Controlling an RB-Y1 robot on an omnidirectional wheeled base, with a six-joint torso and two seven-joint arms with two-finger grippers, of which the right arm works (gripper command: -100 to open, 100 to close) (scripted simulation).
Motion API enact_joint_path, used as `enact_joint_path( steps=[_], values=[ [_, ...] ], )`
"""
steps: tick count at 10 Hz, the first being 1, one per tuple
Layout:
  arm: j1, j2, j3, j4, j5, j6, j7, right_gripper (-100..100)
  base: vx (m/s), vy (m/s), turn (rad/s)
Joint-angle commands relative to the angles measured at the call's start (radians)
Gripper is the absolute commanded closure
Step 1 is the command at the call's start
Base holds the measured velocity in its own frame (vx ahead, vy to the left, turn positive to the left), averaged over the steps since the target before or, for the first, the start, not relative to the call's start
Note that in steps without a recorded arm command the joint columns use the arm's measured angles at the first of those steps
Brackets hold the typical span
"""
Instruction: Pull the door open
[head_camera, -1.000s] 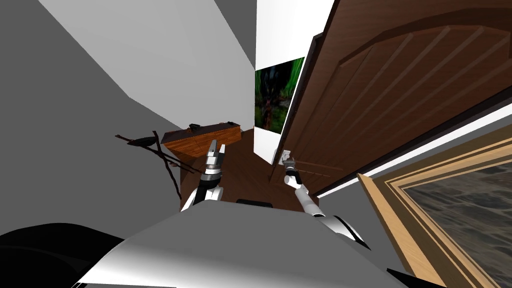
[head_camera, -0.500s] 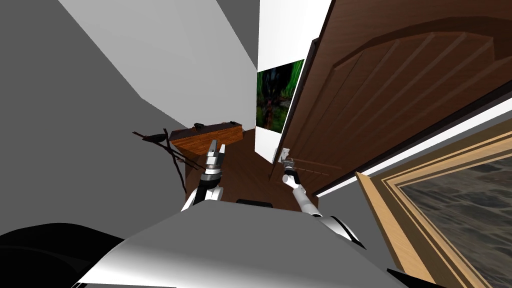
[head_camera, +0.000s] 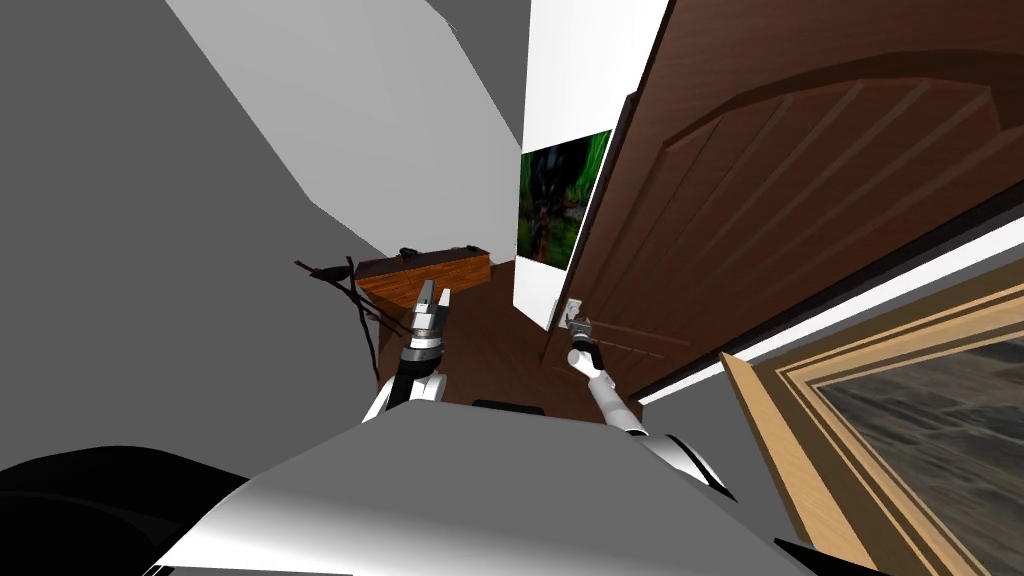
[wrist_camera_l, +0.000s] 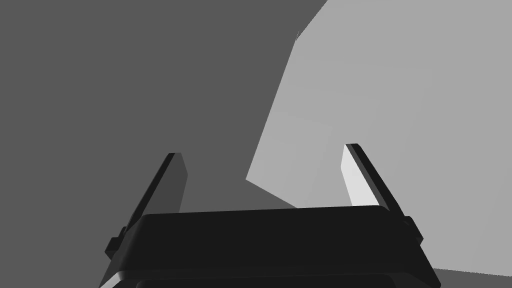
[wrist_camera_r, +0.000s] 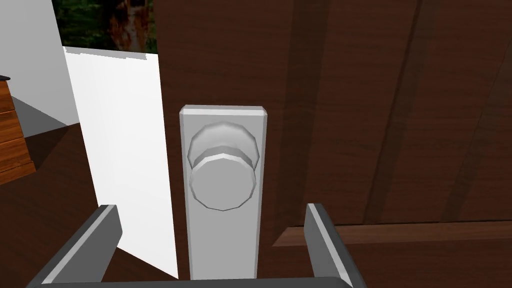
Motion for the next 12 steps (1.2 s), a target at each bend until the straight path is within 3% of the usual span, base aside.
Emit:
enact_joint_path(
  steps=[1, 3, 4, 5, 10, 11, 12],
  values=[
    [0.017, -0.03, -0.005, -0.002, -0.008, -0.007, -0.026, -100, 0.202, -0.016, 0.148],
    [0.033, -0.071, -0.014, 0.002, -0.02, -0.015, -0.055, -100, 0.22, 0.005, 0.169],
    [0.027, -0.061, -0.012, -0.002, -0.017, -0.007, -0.044, -100, 0.096, 0.004, 0.036],
    [0.027, -0.061, -0.012, -0.002, -0.017, -0.007, -0.044, 100, -0.006, -0.005, -0.049],
    [0.027, -0.061, -0.012, -0.002, -0.017, -0.007, -0.044, 100, -0.019, -0.004, 0.002],
    [0.053, -0.092, 0.019, -0.029, -0.01, -0.01, -0.074, 100, -0.021, 0.005, -0.063],
    [0.067, -0.111, 0.04, -0.05, -0.006, -0.013, -0.095, 100, -0.043, 0.012, -0.092]
  ],
)
